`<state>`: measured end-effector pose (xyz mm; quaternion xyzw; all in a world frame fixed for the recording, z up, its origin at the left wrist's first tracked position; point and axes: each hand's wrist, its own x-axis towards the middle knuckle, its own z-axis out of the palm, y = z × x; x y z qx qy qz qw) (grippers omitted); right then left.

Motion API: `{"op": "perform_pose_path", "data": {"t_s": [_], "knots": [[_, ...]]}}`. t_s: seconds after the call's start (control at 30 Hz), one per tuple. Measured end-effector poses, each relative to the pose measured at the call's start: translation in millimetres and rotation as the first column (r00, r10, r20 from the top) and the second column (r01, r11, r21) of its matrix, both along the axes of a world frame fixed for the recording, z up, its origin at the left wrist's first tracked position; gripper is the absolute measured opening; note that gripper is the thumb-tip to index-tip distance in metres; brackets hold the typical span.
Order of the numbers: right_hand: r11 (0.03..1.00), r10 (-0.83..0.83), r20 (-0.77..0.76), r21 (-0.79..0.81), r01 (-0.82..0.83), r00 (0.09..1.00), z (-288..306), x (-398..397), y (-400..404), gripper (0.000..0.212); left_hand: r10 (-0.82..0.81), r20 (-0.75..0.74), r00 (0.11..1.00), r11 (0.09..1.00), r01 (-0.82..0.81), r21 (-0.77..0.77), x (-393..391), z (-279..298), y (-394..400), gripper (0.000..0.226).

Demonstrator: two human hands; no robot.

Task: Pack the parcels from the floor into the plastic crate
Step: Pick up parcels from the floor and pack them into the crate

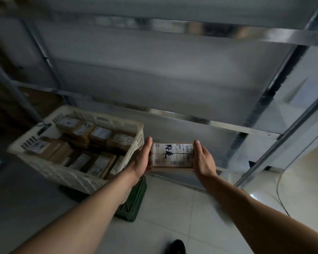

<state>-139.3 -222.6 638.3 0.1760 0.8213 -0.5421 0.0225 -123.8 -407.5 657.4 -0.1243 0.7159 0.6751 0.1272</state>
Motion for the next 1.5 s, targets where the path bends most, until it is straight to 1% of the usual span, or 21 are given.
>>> {"op": "perform_pose_path", "data": {"t_s": [0.07, 0.1, 0.17, 0.2, 0.3, 0.43, 0.5, 0.6, 0.63, 0.73, 0.77, 0.8, 0.9, 0.93, 1.0, 1.1, 1.13, 1.23, 1.33, 1.43, 1.5], "knots": [[0.999, 0.052, -0.021, -0.005, -0.052, 0.998, -3.2, -20.8, -21.5, 0.061, 0.046, -0.002, 0.999, 0.999, -0.046, 0.009, -10.1, -0.5, -21.5, 0.071], [0.997, 0.077, -0.024, -0.010, -0.077, 0.997, -5.3, -32.6, -31.6, 0.057, 0.062, 0.003, 0.998, 0.998, -0.062, -0.001, -15.5, -0.6, -32.1, 0.072], [0.991, 0.130, -0.015, -0.026, -0.130, 0.991, -11.0, -56.8, -51.6, 0.052, 0.082, 0.018, 0.996, 0.996, -0.082, -0.024, -27.5, -1.7, -52.2, 0.084], [0.987, 0.158, -0.012, -0.031, -0.159, 0.987, -13.0, -68.4, -61.6, 0.052, 0.094, 0.023, 0.995, 0.995, -0.093, -0.024, -34.2, -3.5, -61.9, 0.088], [0.971, 0.233, 0.009, -0.054, -0.232, 0.972, -16.8, -103.5, -90.2, 0.056, 0.145, 0.029, 0.989, 0.989, -0.144, -0.035, -55.9, -5.1, -87.7, 0.089], [0.946, 0.315, 0.002, -0.073, -0.314, 0.949, -18.9, -142.3, -123.0, 0.045, 0.203, 0.039, 0.978, 0.979, -0.202, -0.029, -82.9, 0.3, -115.1, 0.085], [0.933, 0.353, 0.006, -0.084, -0.351, 0.936, -20.7, -157.1, -137.2, 0.051, 0.234, 0.060, 0.970, 0.972, -0.231, -0.044, -92.2, 4.2, -125.7, 0.081], [0.916, 0.396, 0.021, -0.072, -0.394, 0.918, -27.3, -176.5, -159.3, 0.056, 0.244, 0.096, 0.965, 0.969, -0.237, -0.074, -101.6, 2.6, -143.6, 0.087], [0.910, 0.412, 0.028, -0.070, -0.409, 0.911, -28.9, -181.6, -166.7, 0.055, 0.252, 0.105, 0.962, 0.967, -0.244, -0.076, -104.5, 1.7, -150.7, 0.085], [0.895, 0.444, 0.039, -0.068, -0.440, 0.895, -32.8, -194.5, -190.5, 0.056, 0.289, 0.120, 0.950, 0.957, -0.282, -0.075, -116.5, -4.4, -174.4, 0.054], [0.891, 0.451, 0.043, -0.070, -0.448, 0.891, -33.7, -198.2, -198.8, 0.055, 0.294, 0.119, 0.949, 0.954, -0.284, -0.094, -119.3, -7.3, -182.6, 0.049], [0.887, 0.460, 0.047, -0.072, -0.456, 0.887, -35.1, -201.5, -207.0, 0.054, 0.292, 0.114, 0.950, 0.953, -0.280, -0.113, -121.6, -8.7, -189.8, 0.049], [0.878, 0.478, 0.061, -0.063, -0.475, 0.876, -40.0, -211.1, -233.7, 0.048, 0.303, 0.121, 0.945, 0.946, -0.283, -0.158, -130.0, -21.5, -218.1, 0.072], [0.875, 0.484, 0.066, -0.062, -0.481, 0.872, -42.5, -214.2, -243.7, 0.044, 0.311, 0.126, 0.942, 0.944, -0.291, -0.154, -133.5, -26.5, -229.2, 0.070], [0.870, 0.493, 0.083, -0.058, -0.489, 0.866, -49.5, -219.5, -266.8, 0.043, 0.308, 0.153, 0.939, 0.947, -0.287, -0.145, -141.9, -36.0, -253.0, 0.064], [0.881, 0.472, 0.116, -0.033, -0.472, 0.874, -59.9, -226.8, -306.5, 0.062, 0.279, 0.211, 0.937, 0.958, -0.257, -0.123, -156.0, -49.5, -291.5, 0.066], [0.883, 0.466, 0.129, -0.015, -0.469, 0.875, -64.6, -229.6, -319.9, 0.065, 0.274, 0.238, 0.932, 0.960, -0.251, -0.122, -161.7, -56.0, -306.2, 0.067], [0.898, 0.435, 0.148, 0.003, -0.440, 0.888, -76.6, -237.1, -361.2, 0.058, 0.247, 0.320, 0.914, 0.967, -0.212, -0.142, -179.0, -75.3, -353.5, 0.065], [0.902, 0.422, 0.187, 0.013, -0.432, 0.887, -92.4, -240.8, -403.1, 0.050, 0.187, 0.389, 0.902, 0.981, -0.152, -0.120, -192.7, -95.5, -398.4, 0.064], [0.922, 0.377, 0.264, -0.015, -0.387, 0.888, -111.4, -242.0, -439.6, 0.043, 0.126, 0.450, 0.884, 0.992, -0.102, -0.077, -202.2, -113.1, -431.8, 0.054], [0.914, 0.394, 0.289, -0.018, -0.406, 0.873, -123.2, -242.5, -457.4, 0.043, 0.097, 0.504, 0.858, 0.995, -0.064, -0.082, -207.0, -128.5, -447.6, 0.049]]}}
